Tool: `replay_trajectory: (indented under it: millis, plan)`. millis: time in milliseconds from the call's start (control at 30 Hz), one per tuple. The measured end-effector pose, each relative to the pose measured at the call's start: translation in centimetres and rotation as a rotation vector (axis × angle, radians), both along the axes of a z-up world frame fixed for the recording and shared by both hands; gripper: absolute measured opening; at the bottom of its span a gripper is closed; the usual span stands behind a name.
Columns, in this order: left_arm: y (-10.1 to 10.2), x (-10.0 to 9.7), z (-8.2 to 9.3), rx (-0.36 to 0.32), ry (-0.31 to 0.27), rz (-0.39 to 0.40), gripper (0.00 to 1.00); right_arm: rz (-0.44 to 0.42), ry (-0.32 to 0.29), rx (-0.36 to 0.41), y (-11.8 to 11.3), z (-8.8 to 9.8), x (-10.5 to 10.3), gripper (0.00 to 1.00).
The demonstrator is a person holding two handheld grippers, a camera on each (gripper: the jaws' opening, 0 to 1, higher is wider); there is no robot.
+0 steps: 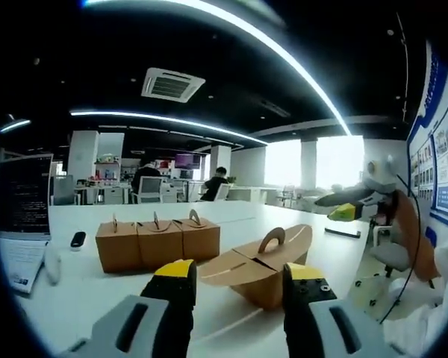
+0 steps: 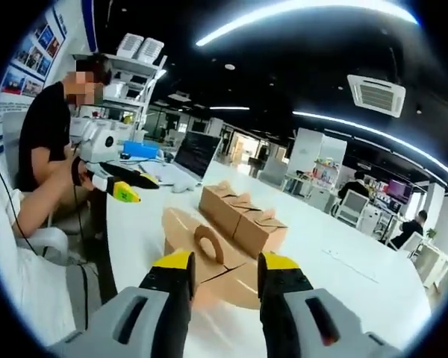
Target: Pick up one paper box from the group, open the paper box, and remove the item inside
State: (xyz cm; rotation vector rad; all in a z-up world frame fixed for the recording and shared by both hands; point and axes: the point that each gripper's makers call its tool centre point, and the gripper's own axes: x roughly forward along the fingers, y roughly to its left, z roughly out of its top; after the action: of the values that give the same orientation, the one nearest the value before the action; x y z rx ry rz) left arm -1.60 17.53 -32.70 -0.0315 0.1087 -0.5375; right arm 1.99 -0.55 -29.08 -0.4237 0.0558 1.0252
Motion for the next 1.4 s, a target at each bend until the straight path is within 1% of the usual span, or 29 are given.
replay_trajectory:
  millis: [167, 400, 600, 733, 833, 1000, 1267, 1400]
  plan:
    - [-0.1, 0.1, -0.1, 0.002, 0.003, -0.001, 0.47, 0.026, 0.000, -0.051, 1.4, -0.5, 0.4, 0.33]
    - [-0.2, 0.2, -0.3, 0.006, 0.009, 0.000, 0.47, 0.062, 0.015, -0.135, 3.2, -2.1, 1.1, 0.32]
    - [-0.3, 0.1, -0.4, 0.008, 0.010, -0.001, 0.47, 0.071, 0.015, -0.184, 4.5, -3.2, 1.5, 0.31]
    - [-0.3, 0.1, -0.5, 0.008, 0.011, -0.001, 0.47, 0.076, 0.026, -0.191, 5.2, -3.7, 1.7, 0.28]
    - [-0.2, 0.1, -0.5, 0.007, 0.012, -0.001, 0.47, 0.072, 0.022, -0.195, 5.5, -3.9, 1.8, 0.27]
    - [-0.2, 0.1, -0.6, 0.009, 0.012, -0.005, 0.47, 0.062, 0.009, -0.227, 5.6, -4.5, 1.9, 0.26]
    - [-0.2, 0.1, -0.6, 0.011, 0.013, -0.005, 0.47, 0.072, -0.006, -0.242, 5.7, -4.2, 1.2, 0.26]
    - [-0.2, 0.1, -0.7, 0.014, 0.014, -0.007, 0.47, 0.076, -0.006, -0.251, 5.8, -4.4, 1.1, 0.26]
